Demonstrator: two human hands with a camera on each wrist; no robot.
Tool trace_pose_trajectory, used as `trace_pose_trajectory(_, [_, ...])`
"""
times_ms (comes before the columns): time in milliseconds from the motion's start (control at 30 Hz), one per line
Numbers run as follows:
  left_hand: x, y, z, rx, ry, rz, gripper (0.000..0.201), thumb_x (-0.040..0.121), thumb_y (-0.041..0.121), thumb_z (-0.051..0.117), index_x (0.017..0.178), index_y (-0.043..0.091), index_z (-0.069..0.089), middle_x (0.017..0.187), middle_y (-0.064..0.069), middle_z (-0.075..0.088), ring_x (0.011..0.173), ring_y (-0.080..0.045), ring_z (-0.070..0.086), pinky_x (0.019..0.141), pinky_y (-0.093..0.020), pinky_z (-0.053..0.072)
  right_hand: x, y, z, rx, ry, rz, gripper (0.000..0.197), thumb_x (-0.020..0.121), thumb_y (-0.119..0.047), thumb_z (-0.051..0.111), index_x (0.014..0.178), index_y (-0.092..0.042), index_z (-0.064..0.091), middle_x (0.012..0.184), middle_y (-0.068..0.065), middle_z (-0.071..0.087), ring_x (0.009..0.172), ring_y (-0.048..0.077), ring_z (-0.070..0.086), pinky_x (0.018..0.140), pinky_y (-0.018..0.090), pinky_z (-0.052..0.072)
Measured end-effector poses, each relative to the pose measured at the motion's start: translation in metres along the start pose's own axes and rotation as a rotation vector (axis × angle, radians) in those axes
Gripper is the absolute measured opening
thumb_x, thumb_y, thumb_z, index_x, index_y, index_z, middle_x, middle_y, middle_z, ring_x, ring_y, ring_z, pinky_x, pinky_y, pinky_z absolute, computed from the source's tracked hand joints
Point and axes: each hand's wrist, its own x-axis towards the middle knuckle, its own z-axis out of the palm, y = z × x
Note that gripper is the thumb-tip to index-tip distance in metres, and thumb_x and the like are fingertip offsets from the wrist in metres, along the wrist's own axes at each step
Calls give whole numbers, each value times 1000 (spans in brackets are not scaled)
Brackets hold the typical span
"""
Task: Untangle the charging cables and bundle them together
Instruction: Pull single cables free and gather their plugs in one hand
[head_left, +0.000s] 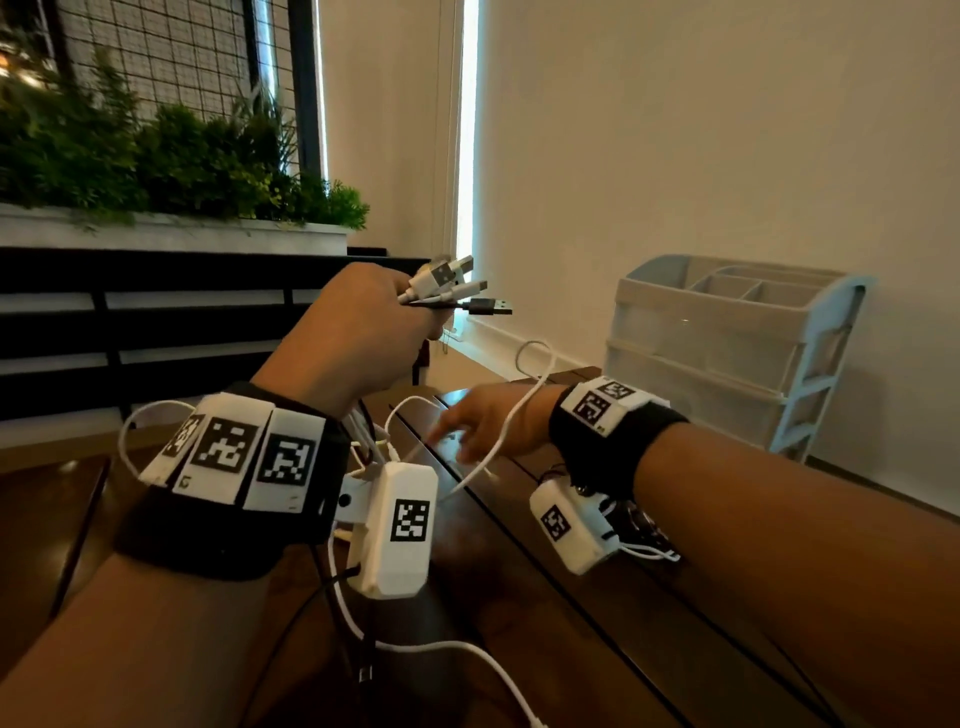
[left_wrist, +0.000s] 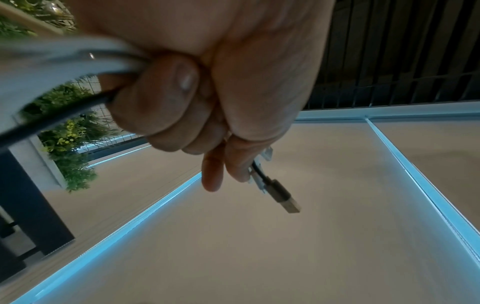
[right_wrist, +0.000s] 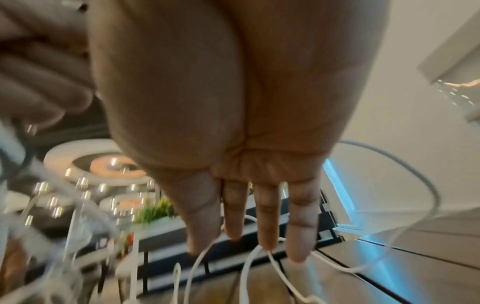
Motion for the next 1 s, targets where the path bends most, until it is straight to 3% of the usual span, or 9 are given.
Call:
trace_pose_trajectory(100, [0, 1, -6, 38, 77, 7, 20, 93, 28, 60, 79, 15, 66, 64, -2, 57, 50, -12, 45, 38, -19, 34, -14, 7, -19, 198, 99, 4, 45, 90, -11, 62, 133, -18, 55, 131, 3, 59, 115, 21, 58, 98, 36, 49])
trace_pose_trajectory(233, [3, -6, -21, 53, 258, -24, 16, 96, 32, 56, 92, 19, 64, 70, 1, 53, 58, -10, 46, 45, -22, 29, -48, 31, -21, 227, -318, 121, 36, 88, -11, 65, 123, -17, 62, 117, 6, 67, 90, 17, 67, 70, 23, 57])
trace_pose_trajectory(300, [4, -11, -26, 64, 295, -25, 21, 95, 33, 57, 99, 16, 68, 74, -2, 55, 60, -11, 45, 47, -25, 29, -62, 45, -18, 544, -425, 84, 40, 88, -15, 63, 128, -14, 56, 116, 11, 67, 84, 19, 70, 69, 29, 58])
trace_pose_trajectory(433, [2, -6, -22, -6, 243, -35, 17, 94, 31, 59, 88, 17, 66, 68, -1, 55, 58, -11, 47, 47, -27, 31, -68, 53, -29, 1244, -106, 45, 57, 87, -40, 56, 131, -8, 43, 113, 22, 63, 78, 28, 70, 59, 30, 57])
trace_pose_trajectory(533, [-1, 3, -12, -49, 176, 10, 23, 93, 30, 60, 76, 15, 65, 65, -2, 56, 54, -12, 46, 45, -25, 32, -48, 38, -35, 949, 271, 342, 36, 98, -36, 49, 100, -1, 56, 77, 16, 65, 50, 16, 64, 42, 20, 46])
trace_pose_trajectory(667, [-6, 9, 6, -114, 65, 29, 22, 92, 31, 61, 81, 13, 68, 64, -4, 58, 50, -12, 43, 42, -21, 35, -15, 16, -21, 238, 290, 377, 26, 88, -18, 63, 65, -10, 54, 58, 0, 57, 43, 9, 57, 41, 17, 42])
trace_pose_trajectory(767, [-8, 5, 19, -159, 0, 11, 16, 90, 29, 65, 83, 15, 70, 63, -5, 59, 50, -11, 45, 43, -18, 35, 9, 0, -3, -99, 173, 329, 24, 87, -15, 61, 67, -6, 51, 66, 3, 52, 69, 22, 56, 61, 24, 42])
trace_pose_trajectory(867, [-7, -1, 24, -184, -2, -6, 20, 88, 30, 66, 86, 11, 71, 78, -16, 67, 61, -16, 53, 53, -25, 40, 29, -9, 15, -221, 31, 272, 16, 93, -12, 52, 98, -2, 63, 93, 12, 57, 88, 25, 56, 71, 27, 40])
trace_pose_trajectory(1000, [-2, -3, 21, -225, 26, -5, 30, 88, 30, 64, 86, 0, 68, 64, -11, 55, 55, -16, 44, 51, -26, 35, 39, -21, 29, -251, -92, 190, 24, 95, -20, 55, 97, 1, 65, 98, 15, 66, 83, 24, 51, 72, 27, 42])
